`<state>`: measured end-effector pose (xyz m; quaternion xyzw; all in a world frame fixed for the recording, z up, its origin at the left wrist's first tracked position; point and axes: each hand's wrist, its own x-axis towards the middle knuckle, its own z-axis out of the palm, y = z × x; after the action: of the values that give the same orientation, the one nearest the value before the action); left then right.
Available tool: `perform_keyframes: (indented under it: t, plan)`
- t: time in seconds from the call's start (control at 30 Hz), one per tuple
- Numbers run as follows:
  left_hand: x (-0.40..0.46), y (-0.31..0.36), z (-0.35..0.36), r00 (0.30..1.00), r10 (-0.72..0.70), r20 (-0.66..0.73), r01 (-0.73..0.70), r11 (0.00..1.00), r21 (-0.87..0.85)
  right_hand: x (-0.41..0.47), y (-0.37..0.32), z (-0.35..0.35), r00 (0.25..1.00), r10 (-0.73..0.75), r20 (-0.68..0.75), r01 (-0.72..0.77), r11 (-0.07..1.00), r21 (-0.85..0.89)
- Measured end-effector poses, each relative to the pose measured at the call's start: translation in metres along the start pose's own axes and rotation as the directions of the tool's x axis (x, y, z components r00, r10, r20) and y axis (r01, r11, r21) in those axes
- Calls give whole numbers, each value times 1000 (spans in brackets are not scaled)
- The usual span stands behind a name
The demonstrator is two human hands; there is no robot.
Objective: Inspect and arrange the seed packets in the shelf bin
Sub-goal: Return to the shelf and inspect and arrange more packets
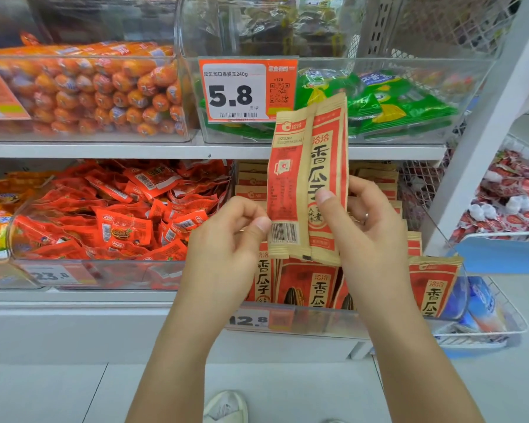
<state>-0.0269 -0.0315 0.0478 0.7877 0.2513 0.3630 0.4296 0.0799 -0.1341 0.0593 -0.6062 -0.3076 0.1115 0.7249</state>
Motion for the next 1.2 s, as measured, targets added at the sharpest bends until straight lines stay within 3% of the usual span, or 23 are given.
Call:
perform_keyframes:
  t: [0.17, 0.43, 0.67, 0.9, 1.2]
  plan:
    - [-1, 8, 0, 997, -71, 38, 77, 980, -183, -1, -1, 0, 998, 7, 55, -7, 1000, -16]
    - [5, 2, 8, 972, -230, 54, 234, 900, -368, -7, -1, 7, 957, -12, 290, 76, 975, -207]
    - [4, 3, 4, 959, -229, 164, 274, 896, -349, -5, -3, 5, 961, 35, 273, -30, 999, -21]
    - [-1, 4, 2, 923, -160, 350, 269, 919, -290, -2, -8, 0, 994, 79, 73, -88, 987, 131]
    - [1, 4, 0, 900, -99, 424, 258, 906, -336, 1, -3, -1, 988, 103, 119, -125, 973, 195]
